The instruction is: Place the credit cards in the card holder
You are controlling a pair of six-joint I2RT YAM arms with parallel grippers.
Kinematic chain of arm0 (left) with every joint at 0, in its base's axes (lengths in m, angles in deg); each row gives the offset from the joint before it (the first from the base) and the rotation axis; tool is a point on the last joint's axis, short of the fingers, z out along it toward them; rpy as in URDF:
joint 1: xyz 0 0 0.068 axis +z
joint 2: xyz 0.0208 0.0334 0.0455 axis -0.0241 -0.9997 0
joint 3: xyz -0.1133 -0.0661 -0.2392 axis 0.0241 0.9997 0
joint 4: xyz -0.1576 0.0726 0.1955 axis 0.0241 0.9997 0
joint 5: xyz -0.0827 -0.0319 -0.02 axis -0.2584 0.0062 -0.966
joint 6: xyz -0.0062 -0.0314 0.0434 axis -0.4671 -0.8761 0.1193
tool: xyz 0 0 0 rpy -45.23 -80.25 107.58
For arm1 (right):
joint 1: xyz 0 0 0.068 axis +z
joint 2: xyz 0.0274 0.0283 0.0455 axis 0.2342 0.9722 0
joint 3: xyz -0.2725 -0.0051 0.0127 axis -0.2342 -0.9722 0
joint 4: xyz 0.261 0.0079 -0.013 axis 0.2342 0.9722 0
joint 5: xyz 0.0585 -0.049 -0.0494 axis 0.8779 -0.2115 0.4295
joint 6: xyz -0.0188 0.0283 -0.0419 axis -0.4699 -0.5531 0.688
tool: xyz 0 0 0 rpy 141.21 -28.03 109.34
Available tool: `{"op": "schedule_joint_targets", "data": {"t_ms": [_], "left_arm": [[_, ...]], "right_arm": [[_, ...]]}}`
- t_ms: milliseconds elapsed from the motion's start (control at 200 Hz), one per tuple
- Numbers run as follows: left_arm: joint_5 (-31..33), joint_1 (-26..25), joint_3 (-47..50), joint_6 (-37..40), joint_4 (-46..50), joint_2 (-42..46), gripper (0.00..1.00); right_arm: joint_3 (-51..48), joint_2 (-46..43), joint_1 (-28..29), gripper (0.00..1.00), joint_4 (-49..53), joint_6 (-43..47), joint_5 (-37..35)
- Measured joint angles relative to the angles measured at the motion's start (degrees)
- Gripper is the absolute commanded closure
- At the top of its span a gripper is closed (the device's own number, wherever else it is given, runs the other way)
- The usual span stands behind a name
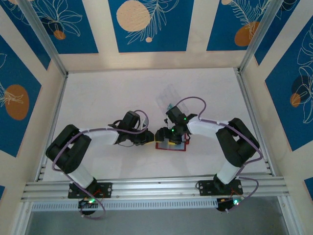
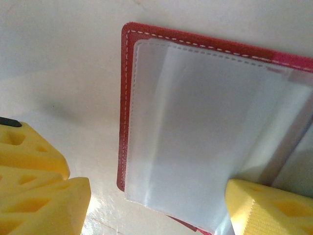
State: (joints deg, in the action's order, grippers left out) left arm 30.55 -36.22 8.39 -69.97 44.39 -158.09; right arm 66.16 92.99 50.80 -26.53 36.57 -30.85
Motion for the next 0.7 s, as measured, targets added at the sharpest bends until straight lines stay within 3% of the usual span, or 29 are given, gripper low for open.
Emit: {"op": "schedule_joint_targets", "data": {"t_ms": [205, 455, 605, 700], "left_arm": [[2.62, 0.5, 2.19, -1.68, -0.98, 2.91, 0.85], [7.72, 1.6, 2.51, -0.79, 4.31, 11.72, 0.83], [8.02, 1.6, 0.28, 0.52, 7.02, 11.41, 0.83], [7.82, 1.03, -2.51, 1.38, 7.91, 9.31, 0.82]], "right_arm": [[-0.2, -0.92, 0.15, 0.23, -1.14, 0.68, 2.12], [1.79, -3.32, 0.85, 0.22, 0.17, 2.82, 4.42], [4.98, -6.62, -0.15, 0.24, 3.87, 4.79, 3.39], [6.05, -9.01, -1.68, 0.31, 6.38, 6.16, 1.38]]}}
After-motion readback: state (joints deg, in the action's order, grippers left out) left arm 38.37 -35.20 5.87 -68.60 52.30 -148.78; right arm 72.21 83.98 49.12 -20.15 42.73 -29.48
